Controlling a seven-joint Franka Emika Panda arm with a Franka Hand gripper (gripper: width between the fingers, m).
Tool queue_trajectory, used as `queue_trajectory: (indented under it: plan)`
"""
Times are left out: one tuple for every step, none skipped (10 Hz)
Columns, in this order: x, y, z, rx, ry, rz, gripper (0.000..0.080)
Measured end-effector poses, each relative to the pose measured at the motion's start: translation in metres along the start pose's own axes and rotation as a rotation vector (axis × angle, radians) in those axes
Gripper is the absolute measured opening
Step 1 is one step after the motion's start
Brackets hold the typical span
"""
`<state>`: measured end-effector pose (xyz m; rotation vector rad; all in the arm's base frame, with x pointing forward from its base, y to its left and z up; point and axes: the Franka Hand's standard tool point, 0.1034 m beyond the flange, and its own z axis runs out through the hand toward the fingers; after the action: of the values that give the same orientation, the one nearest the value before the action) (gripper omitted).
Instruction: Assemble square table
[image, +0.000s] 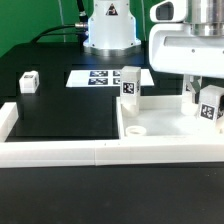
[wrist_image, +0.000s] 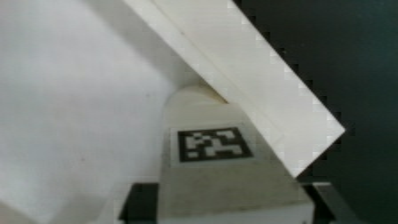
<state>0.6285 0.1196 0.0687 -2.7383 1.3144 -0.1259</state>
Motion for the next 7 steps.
queue_trajectory:
  plan:
    - [-0.0005, 0.0018, -0.0001, -0.01, -0.021, 0.169, 0.0292]
    - [-0.0002, 0.0024, -0.0008, -0.029, -0.044, 0.327, 0.0292]
    - [0.0005, 0.0029, 0.0001, -0.024, -0.065, 0.513, 0.0292]
    - [-0.0006, 0.001, 0.0004, -0.015, -0.079, 0.697, 0.0292]
    - [0.0008, 0.0011, 0.0009, 0.008, -0.09, 0.831, 0.0292]
    - [0.0012, 0.0014, 0.0006, 0.01, -0.102, 0.904, 0.0292]
    - [0.0018, 0.0017, 0.0005, 0.007, -0.102, 0.964, 0.0293]
